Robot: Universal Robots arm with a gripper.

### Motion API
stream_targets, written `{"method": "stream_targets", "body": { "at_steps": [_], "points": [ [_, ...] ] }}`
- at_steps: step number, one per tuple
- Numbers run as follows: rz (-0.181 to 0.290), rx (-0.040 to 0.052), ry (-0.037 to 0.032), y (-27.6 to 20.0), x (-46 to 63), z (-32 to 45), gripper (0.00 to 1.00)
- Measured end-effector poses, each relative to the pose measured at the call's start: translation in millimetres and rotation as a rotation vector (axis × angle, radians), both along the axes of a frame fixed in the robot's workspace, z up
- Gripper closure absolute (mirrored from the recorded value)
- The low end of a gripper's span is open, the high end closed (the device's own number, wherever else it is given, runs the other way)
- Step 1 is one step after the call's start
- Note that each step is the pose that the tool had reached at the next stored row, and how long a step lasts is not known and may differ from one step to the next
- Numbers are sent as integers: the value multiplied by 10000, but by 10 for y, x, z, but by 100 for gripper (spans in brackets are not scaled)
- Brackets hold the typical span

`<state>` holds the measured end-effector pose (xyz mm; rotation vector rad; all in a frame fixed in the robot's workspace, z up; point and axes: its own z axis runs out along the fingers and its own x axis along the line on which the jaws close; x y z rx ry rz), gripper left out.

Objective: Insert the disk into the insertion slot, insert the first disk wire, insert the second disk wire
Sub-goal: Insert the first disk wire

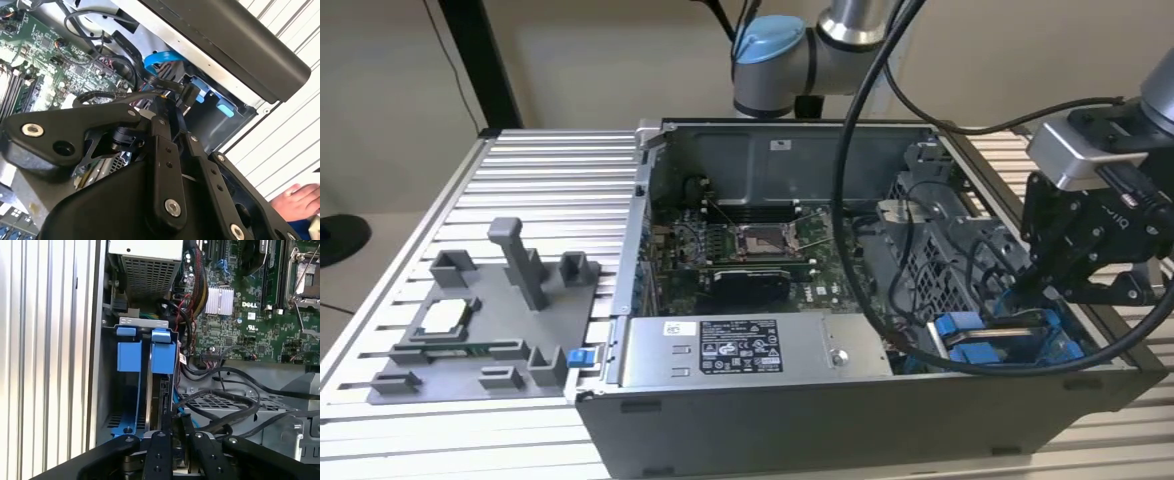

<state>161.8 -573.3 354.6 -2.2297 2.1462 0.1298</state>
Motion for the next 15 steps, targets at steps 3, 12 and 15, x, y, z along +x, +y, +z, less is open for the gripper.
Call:
{"method": "stream_targets", "body": {
  "at_steps": [3,12,15],
  "points": [
    [3,-1,-22,-17,-3,0,100],
    [-167,-18,-151,-15,-9,-41,100],
    [-428,-19,-150,-14,-11,-48,100]
  ]
}}
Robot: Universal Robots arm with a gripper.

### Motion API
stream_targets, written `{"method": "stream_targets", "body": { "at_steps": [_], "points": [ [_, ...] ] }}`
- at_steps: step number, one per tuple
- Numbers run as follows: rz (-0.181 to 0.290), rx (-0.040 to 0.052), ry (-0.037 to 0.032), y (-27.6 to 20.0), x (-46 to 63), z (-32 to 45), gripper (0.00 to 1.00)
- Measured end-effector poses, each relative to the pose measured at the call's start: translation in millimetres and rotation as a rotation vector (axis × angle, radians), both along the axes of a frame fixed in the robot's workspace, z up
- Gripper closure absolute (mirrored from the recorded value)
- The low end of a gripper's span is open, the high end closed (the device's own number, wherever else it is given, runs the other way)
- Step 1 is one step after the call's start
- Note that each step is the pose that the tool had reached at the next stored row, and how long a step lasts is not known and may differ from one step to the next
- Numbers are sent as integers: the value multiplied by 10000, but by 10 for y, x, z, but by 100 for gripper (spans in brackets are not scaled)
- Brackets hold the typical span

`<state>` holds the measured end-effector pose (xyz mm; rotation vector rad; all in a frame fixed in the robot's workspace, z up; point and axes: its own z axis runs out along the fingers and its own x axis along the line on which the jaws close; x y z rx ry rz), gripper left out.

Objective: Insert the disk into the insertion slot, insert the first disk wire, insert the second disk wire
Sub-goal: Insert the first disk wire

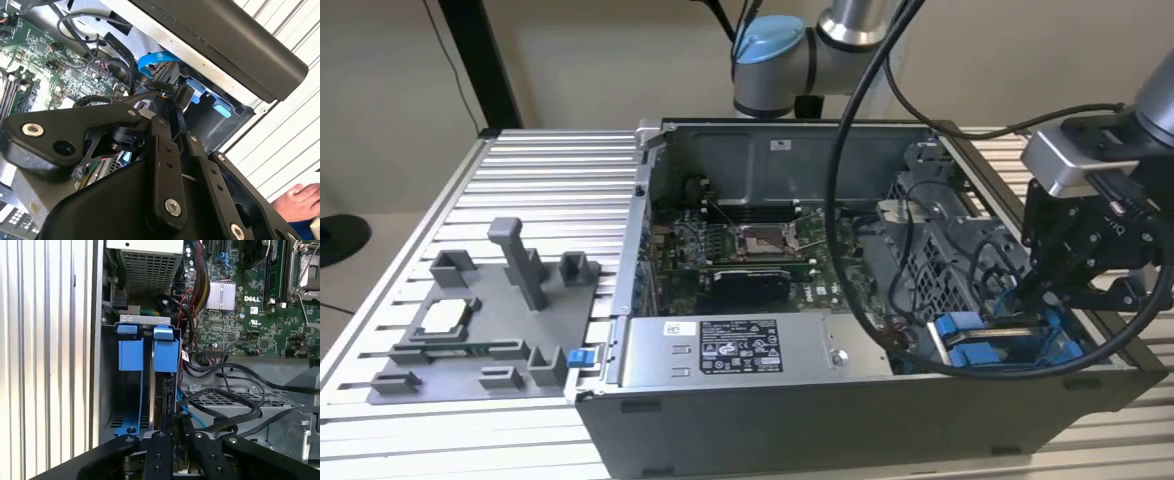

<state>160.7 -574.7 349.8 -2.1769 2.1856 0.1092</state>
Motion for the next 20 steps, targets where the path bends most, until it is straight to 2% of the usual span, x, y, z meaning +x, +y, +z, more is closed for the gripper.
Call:
{"method": "stream_targets", "body": {
  "at_steps": [3,11,20],
  "points": [
    [-339,-1,0,-1,0,-8,100],
    [-448,1,0,-1,-7,-14,100],
    [-936,-1,0,-1,-15,-38,100]
  ]
}}
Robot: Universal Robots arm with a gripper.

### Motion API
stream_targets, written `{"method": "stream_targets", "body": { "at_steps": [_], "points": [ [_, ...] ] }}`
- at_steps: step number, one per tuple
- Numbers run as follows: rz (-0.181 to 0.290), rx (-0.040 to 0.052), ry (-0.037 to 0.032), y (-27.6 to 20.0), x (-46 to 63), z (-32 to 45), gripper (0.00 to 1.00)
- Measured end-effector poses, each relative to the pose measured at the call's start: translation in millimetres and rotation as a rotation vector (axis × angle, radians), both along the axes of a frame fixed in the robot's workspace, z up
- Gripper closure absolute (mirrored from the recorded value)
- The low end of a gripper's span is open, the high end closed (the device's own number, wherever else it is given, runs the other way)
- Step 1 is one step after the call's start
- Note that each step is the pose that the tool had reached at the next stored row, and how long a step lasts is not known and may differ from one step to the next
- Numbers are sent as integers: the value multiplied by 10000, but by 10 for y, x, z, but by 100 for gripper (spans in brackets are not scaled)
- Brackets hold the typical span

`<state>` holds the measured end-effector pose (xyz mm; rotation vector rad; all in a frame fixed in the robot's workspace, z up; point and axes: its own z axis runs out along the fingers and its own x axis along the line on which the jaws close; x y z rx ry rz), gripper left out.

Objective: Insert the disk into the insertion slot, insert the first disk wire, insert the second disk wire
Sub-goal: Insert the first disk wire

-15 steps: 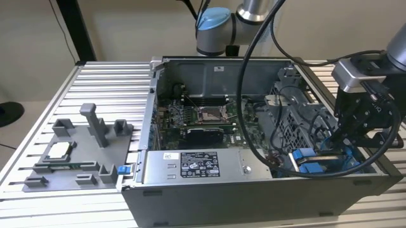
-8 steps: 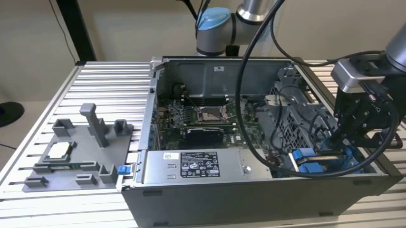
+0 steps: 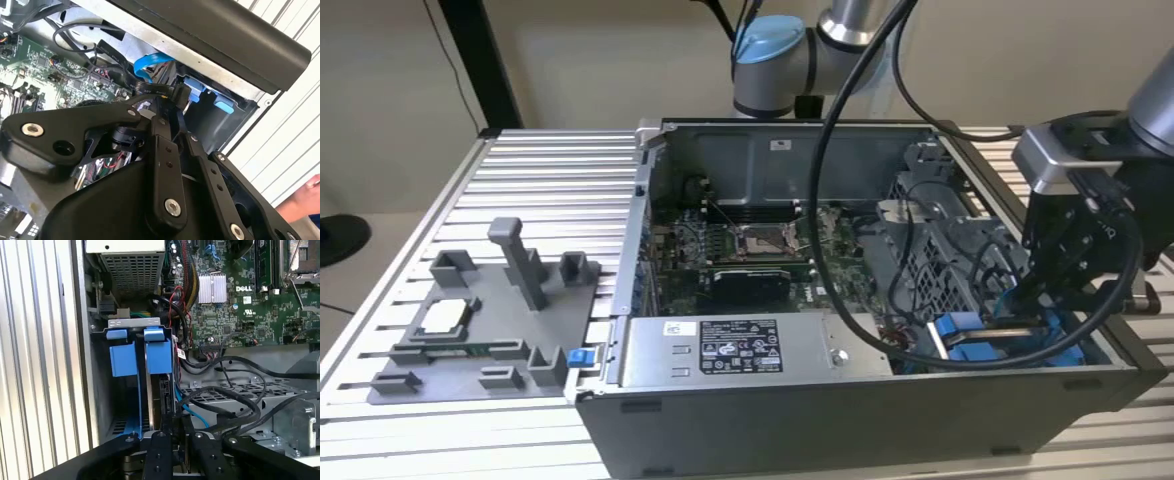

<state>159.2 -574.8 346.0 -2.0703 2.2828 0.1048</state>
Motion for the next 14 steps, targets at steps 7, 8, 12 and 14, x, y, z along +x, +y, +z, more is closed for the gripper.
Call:
{"method": "stream_targets", "body": {
  "at_steps": [7,8,12,14],
  "points": [
    [-87,2,5,-5,-1,-4,100],
    [-87,1,5,-6,-1,-3,100],
    [-89,2,6,-12,-9,-3,100],
    [-87,2,5,-13,-14,-4,100]
  ]
}}
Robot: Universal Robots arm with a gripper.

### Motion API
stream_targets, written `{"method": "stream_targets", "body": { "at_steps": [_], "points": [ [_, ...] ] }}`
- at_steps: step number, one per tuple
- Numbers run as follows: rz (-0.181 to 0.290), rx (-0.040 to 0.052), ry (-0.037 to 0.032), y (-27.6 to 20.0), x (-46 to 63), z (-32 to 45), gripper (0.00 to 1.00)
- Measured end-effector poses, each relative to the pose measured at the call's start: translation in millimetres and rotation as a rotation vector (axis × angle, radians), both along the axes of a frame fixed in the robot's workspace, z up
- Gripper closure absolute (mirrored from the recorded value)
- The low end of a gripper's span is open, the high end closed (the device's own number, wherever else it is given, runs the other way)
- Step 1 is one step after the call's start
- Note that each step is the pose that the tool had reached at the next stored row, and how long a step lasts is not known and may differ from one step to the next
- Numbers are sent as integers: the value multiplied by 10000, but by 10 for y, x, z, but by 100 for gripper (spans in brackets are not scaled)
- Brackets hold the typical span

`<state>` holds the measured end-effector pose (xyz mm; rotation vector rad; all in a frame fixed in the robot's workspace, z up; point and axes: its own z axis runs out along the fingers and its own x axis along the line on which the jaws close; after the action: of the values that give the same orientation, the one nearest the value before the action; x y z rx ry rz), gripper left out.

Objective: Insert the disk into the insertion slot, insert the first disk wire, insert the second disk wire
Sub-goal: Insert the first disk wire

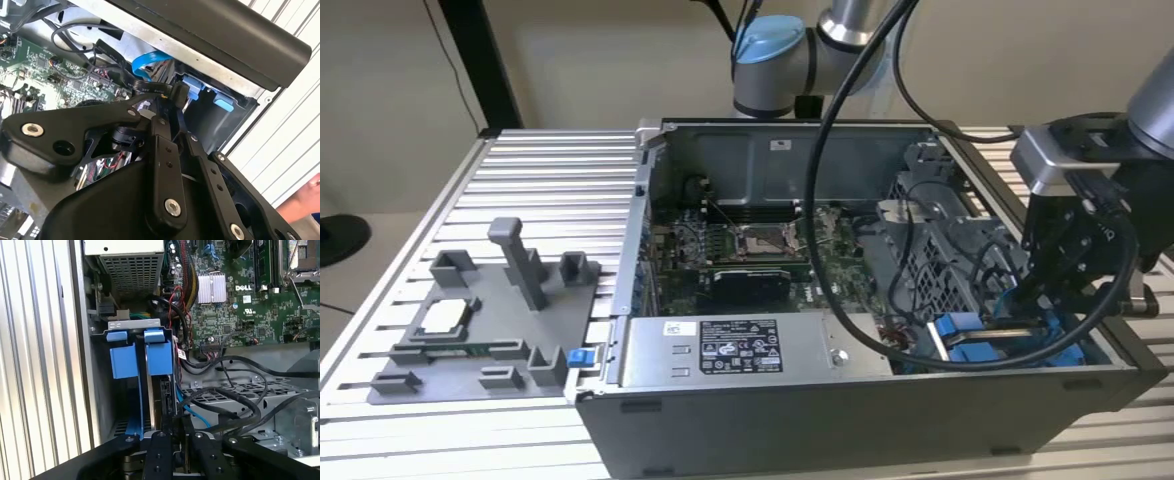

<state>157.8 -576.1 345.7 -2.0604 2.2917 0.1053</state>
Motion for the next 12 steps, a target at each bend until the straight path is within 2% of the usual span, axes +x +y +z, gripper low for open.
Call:
{"method": "stream_targets", "body": {
  "at_steps": [12],
  "points": [
    [155,-1,-10,-2,-3,-26,100]
  ]
}}
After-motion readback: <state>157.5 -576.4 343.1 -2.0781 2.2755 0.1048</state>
